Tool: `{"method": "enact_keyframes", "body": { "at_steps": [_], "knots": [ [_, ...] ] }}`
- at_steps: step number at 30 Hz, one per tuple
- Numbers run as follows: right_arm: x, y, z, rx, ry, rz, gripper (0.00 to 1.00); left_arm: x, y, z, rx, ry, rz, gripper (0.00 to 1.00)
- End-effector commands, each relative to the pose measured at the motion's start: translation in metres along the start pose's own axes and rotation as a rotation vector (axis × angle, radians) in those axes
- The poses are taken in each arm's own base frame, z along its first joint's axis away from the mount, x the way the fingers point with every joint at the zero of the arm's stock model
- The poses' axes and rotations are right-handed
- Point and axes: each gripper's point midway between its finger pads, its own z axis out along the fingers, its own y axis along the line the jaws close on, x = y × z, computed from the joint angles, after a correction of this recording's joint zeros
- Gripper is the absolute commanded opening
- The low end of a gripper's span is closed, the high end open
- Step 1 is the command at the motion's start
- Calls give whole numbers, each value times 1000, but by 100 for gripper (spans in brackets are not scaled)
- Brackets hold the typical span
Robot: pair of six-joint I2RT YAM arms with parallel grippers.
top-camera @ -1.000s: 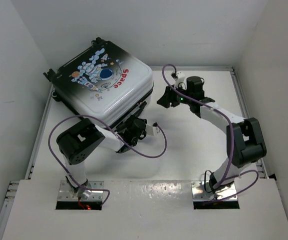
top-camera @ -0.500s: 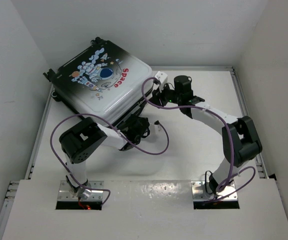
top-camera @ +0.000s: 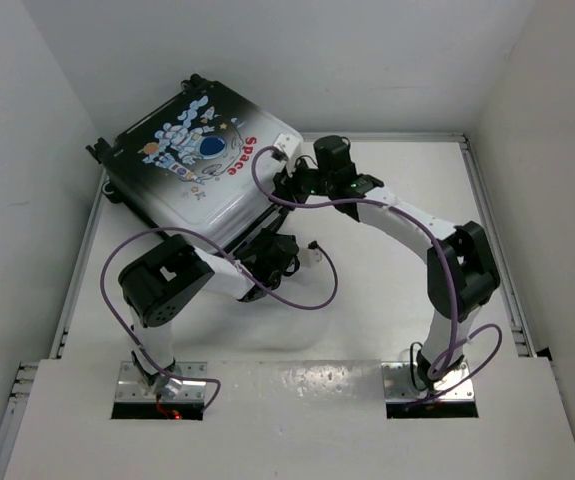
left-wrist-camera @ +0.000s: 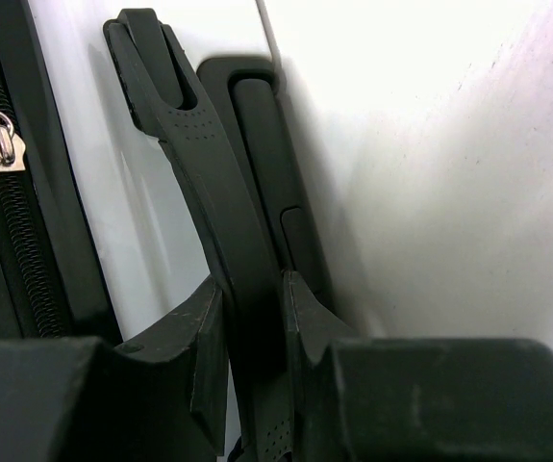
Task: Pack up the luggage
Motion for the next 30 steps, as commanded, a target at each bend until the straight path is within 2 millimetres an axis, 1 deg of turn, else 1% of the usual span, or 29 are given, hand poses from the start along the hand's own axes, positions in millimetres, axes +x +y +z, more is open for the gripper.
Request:
{"method": "enact_keyframes", "body": {
  "at_steps": [1, 2, 3, 4, 5, 7, 8, 9, 11, 12, 13, 14, 15, 16, 17, 18, 19, 20, 22, 23, 24, 25, 26, 27, 29, 30],
  "knots": [
    [6, 12, 8, -29, 74, -18, 44, 31, -54, -1, 197, 66, 190, 0],
    [7, 7, 9, -5, 89, -52, 44, 30, -53, 0, 190, 62, 184, 0],
    [5, 6, 11, -1, 94, -67, 44, 30, -53, 0, 190, 62, 184, 0],
    [18, 8, 12, -9, 141, -71, 44, 30, -53, 0, 190, 62, 184, 0],
    [15, 8, 14, 2, 151, -95, 44, 30, -53, 0, 190, 62, 184, 0],
    [27, 4, 16, 27, 204, -101, 44, 32, -52, 3, 189, 69, 180, 0],
    [21, 3, 17, 31, 202, -114, 44, 32, -52, 3, 189, 69, 180, 0],
    [31, 3, 17, 35, 238, -114, 44, 32, -52, 3, 189, 69, 180, 0],
    [34, 1, 20, 46, 251, -109, 44, 33, -55, 4, 196, 74, 185, 0],
    [37, -4, 19, 71, 263, -110, 44, 30, -52, 5, 188, 69, 179, 0],
    [39, -5, 23, 80, 264, -112, 44, 31, -48, 8, 180, 75, 157, 0],
    [38, -9, 23, 97, 262, -111, 40, 32, -49, 7, 188, 80, 164, 0],
    [42, -15, 23, 134, 280, -105, 37, 31, -49, 9, 188, 80, 163, 0],
    [39, -18, 25, 153, 270, -104, 35, 34, -48, 11, 186, 87, 159, 0],
    [44, -24, 26, 174, 279, -98, 28, 31, -44, 12, 179, 83, 153, 0],
    [45, -32, 23, 226, 287, -85, 25, 32, -48, 13, 185, 87, 158, 0],
    [43, -37, 23, 251, 278, -82, 21, 34, -45, 15, 185, 95, 154, 0],
    [46, -47, 19, 293, 288, -71, 15, 34, -45, 15, 185, 95, 154, 0],
    [48, -62, 10, 348, 293, -58, 11, 34, -45, 15, 185, 95, 154, 0],
    [47, -72, 3, 385, 294, -47, 7, 34, -45, 15, 185, 95, 154, 0],
    [48, -74, -3, 396, 289, -34, 7, 37, -43, 16, 184, 103, 149, 0],
    [51, -82, -9, 405, 287, -15, 6, 37, -43, 16, 184, 103, 149, 0],
    [52, -82, -14, 410, 285, 3, 6, 37, -43, 16, 184, 103, 149, 0],
    [59, -91, -21, 426, 301, 18, 6, 37, -43, 16, 184, 103, 149, 0],
    [69, -88, -23, 407, 320, 38, 4, 39, -47, 17, 190, 107, 154, 0],
    [73, -93, -28, 411, 326, 48, 4, 39, -47, 17, 190, 107, 154, 0]
  ]
}}
